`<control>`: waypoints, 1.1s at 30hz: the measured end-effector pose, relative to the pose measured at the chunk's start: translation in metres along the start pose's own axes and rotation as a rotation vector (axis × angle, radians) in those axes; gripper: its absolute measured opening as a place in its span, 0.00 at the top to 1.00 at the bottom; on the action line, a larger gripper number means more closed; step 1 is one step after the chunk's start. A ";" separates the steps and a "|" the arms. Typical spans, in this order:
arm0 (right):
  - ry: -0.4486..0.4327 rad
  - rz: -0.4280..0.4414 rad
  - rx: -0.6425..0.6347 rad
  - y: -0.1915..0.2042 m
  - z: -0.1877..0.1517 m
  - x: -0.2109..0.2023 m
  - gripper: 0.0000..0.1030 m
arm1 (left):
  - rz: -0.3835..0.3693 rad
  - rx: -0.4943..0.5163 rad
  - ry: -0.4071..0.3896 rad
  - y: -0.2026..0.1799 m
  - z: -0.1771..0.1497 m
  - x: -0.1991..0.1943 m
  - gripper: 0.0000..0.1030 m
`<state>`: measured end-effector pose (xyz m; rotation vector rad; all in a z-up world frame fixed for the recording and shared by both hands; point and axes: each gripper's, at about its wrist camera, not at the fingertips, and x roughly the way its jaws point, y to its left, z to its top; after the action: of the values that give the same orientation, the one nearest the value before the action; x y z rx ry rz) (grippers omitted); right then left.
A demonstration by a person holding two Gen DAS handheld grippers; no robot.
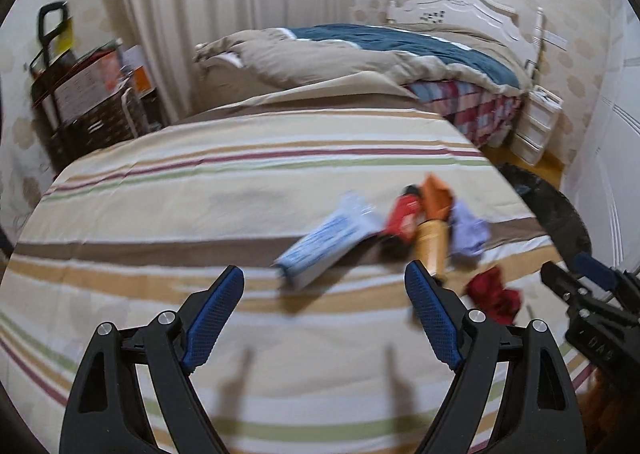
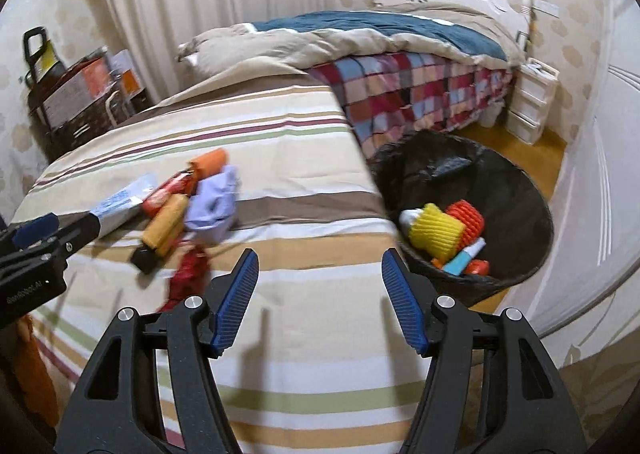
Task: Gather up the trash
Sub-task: 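Move both tools back toward the trash on the bed, then grasp the white milk-powder packet with the left tool while the right tool grasps the red cloth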
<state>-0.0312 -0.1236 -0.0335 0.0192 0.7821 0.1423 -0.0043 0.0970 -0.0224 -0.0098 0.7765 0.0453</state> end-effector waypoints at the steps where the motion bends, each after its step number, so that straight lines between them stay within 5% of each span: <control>1: 0.000 0.018 -0.008 0.006 0.000 -0.001 0.39 | 0.008 -0.008 0.001 0.005 -0.003 -0.001 0.20; 9: 0.018 0.088 -0.080 0.046 -0.005 -0.005 0.39 | 0.050 -0.052 0.003 0.040 -0.017 -0.003 0.20; 14: 0.061 0.051 -0.131 0.060 -0.006 0.006 0.39 | 0.041 -0.063 0.013 0.043 -0.018 0.001 0.20; 33: 0.121 0.016 -0.070 0.030 0.010 0.036 0.40 | 0.026 0.003 0.010 0.019 0.002 0.027 0.20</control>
<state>-0.0032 -0.0885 -0.0496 -0.0496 0.8971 0.1870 0.0155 0.1166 -0.0404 0.0025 0.7866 0.0691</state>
